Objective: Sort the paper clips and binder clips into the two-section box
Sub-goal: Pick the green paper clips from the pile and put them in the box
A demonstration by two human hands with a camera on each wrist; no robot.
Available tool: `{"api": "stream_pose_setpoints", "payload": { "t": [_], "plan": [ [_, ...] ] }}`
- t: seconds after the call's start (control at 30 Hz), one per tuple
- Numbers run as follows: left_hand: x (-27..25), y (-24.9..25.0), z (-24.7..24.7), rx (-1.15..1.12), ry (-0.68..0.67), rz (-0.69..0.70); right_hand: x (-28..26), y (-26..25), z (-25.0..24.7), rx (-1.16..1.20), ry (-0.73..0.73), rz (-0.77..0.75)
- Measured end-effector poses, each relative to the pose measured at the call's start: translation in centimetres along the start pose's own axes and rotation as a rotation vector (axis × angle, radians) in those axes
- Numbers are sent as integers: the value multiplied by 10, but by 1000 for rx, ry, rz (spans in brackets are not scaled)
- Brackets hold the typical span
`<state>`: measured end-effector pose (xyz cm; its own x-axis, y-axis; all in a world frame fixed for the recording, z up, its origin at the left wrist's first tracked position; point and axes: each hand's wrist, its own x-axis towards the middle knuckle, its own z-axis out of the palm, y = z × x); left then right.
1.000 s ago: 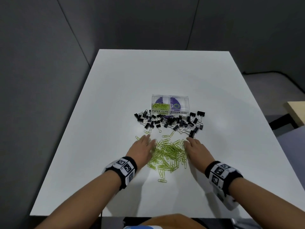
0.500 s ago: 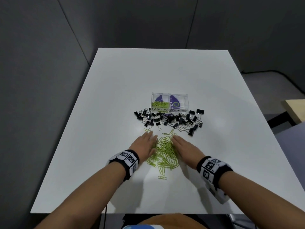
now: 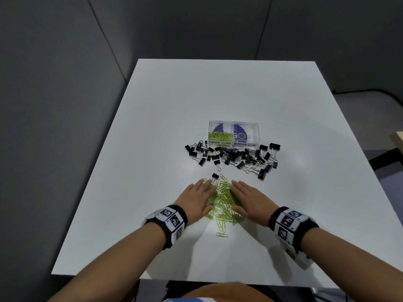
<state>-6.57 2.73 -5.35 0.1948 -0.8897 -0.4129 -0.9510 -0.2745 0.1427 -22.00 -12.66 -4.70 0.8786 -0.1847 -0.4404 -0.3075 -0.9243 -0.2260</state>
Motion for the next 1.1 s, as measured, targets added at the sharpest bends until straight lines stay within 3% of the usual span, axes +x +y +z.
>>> {"api": "stream_pose_setpoints", "payload": {
  "t": [0.13, 0.23, 0.33, 0.4, 0.47, 0.6, 0.73, 0.87, 1.1],
  "plan": [
    [3, -11, -7, 1, 51, 5, -11, 13, -1, -35, 103, 26],
    [16, -11, -16, 31, 17, 30, -13, 15, 3, -48, 50, -5],
    [35, -11, -29, 39, 16, -63, -14, 11, 7, -70, -24, -7],
    [44, -13, -38, 16, 70, -103, -15, 8, 5, -49, 20, 8],
    [44, -12, -40, 10, 106, -28, -16, 9, 3, -36, 44, -6],
    [26, -1, -24, 46, -11, 105, -14, 9, -4, -70, -11, -3],
    [17, 12, -5, 51, -28, 54, -2, 1, -11, -4, 60, 40],
    [20, 14, -9, 3, 54, 4, 7, -2, -18, 35, 122, 74],
    [23, 16, -10, -32, 28, -31, 15, -5, -13, -42, 12, 75]
  ]
}}
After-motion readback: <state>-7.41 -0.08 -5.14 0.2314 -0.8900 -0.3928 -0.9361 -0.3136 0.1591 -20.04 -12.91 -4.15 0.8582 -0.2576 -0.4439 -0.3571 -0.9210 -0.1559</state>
